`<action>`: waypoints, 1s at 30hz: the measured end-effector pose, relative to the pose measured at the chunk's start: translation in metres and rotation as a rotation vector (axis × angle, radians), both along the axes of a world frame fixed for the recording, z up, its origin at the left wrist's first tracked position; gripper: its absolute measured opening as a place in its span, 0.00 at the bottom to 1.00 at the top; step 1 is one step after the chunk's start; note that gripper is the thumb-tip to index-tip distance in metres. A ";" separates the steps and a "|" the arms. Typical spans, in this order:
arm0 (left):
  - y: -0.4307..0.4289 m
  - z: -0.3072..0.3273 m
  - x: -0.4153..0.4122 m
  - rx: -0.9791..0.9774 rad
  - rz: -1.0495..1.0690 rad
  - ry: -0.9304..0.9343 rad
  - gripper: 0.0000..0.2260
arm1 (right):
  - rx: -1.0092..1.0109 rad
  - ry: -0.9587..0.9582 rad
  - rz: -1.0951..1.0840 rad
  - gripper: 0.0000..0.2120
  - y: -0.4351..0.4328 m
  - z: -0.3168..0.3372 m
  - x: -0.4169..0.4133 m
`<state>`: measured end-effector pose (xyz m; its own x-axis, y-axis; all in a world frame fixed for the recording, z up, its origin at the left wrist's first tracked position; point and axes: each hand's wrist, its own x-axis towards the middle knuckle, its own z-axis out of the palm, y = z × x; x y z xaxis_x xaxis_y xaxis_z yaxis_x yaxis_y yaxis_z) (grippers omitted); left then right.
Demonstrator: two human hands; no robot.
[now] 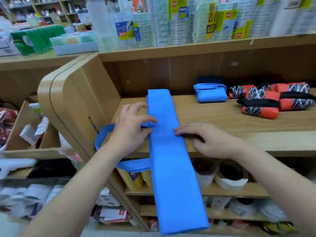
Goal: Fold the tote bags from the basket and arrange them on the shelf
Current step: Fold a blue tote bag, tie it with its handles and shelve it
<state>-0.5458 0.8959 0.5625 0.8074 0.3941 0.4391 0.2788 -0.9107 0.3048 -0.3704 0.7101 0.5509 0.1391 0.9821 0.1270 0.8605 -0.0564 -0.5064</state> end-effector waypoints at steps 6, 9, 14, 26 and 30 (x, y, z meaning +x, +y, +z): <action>-0.015 0.003 -0.058 -0.267 -0.404 0.657 0.41 | -0.201 -0.163 0.073 0.40 -0.010 0.006 -0.009; -0.024 -0.017 -0.053 0.004 -0.281 0.404 0.38 | -0.127 -0.239 -0.008 0.41 -0.008 -0.002 -0.016; -0.038 -0.012 -0.042 -0.388 -0.059 -0.123 0.07 | 0.123 -0.077 -0.095 0.27 0.000 -0.009 -0.022; -0.054 -0.007 -0.020 -0.317 0.352 -0.046 0.28 | 0.227 0.127 -0.547 0.19 0.014 -0.003 -0.055; -0.052 -0.004 -0.023 0.107 0.296 -0.003 0.31 | 0.122 0.076 -0.499 0.17 0.018 0.000 -0.054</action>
